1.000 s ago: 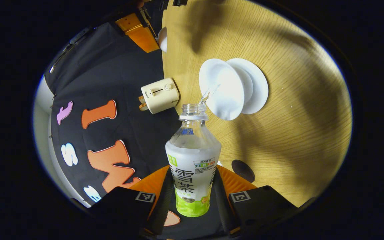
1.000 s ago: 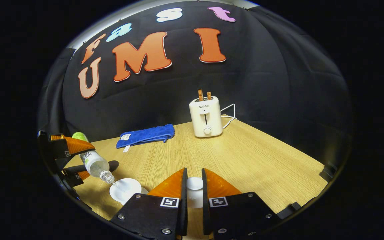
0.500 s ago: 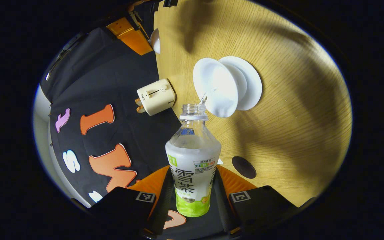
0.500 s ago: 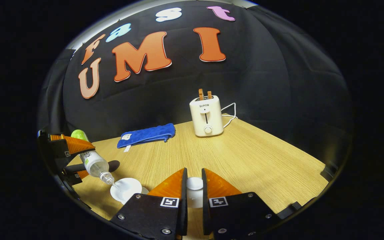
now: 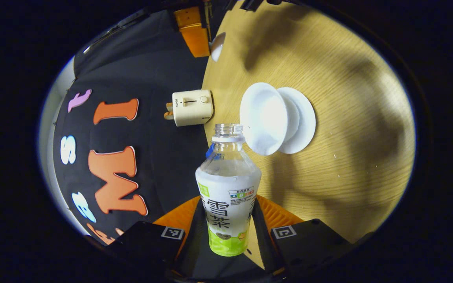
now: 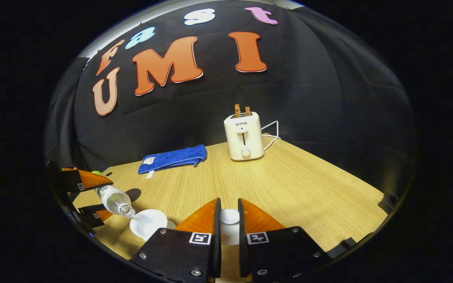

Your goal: Open the teacup lid with one hand, grasp the water bottle and pour water into the teacup with the other hand; after pouring, place the water bottle on the coaster and then close the teacup lid.

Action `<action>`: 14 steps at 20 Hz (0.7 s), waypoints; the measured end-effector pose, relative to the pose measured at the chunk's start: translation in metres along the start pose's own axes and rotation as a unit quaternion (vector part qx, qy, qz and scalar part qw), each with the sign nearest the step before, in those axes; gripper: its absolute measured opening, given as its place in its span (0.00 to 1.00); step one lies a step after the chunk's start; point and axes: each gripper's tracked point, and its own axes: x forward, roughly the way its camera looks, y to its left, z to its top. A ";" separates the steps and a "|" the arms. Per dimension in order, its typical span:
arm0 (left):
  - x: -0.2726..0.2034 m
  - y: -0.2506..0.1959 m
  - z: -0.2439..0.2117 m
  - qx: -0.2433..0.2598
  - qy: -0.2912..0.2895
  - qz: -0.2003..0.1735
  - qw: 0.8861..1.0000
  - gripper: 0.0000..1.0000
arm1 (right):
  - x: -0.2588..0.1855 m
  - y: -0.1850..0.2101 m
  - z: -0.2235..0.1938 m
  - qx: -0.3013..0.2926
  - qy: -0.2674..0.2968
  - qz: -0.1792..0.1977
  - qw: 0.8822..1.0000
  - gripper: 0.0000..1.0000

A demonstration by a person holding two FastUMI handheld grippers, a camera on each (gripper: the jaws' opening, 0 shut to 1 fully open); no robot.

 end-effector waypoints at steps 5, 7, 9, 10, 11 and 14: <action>-0.004 -0.003 0.003 -0.137 -0.010 0.000 0.991 0.63 | 0.002 0.001 -0.003 -0.002 0.005 -0.001 1.000 0.18; -0.001 0.002 -0.005 -0.175 -0.005 0.003 0.984 0.63 | 0.001 0.000 -0.002 -0.003 0.004 -0.001 1.000 0.18; 0.001 0.006 -0.016 -0.232 0.001 0.004 0.973 0.66 | 0.002 0.001 -0.002 -0.004 0.004 -0.002 1.000 0.18; 0.001 0.008 -0.020 -0.262 0.002 0.005 0.965 0.63 | 0.003 0.002 -0.003 -0.005 0.005 -0.003 1.000 0.18; 0.002 0.010 -0.023 -0.293 0.002 0.005 0.956 0.66 | 0.003 0.002 -0.004 -0.006 0.006 -0.003 1.000 0.18; 0.005 0.023 -0.039 -0.372 0.003 0.015 0.928 0.66 | 0.004 0.003 -0.006 -0.010 0.009 -0.003 1.000 0.18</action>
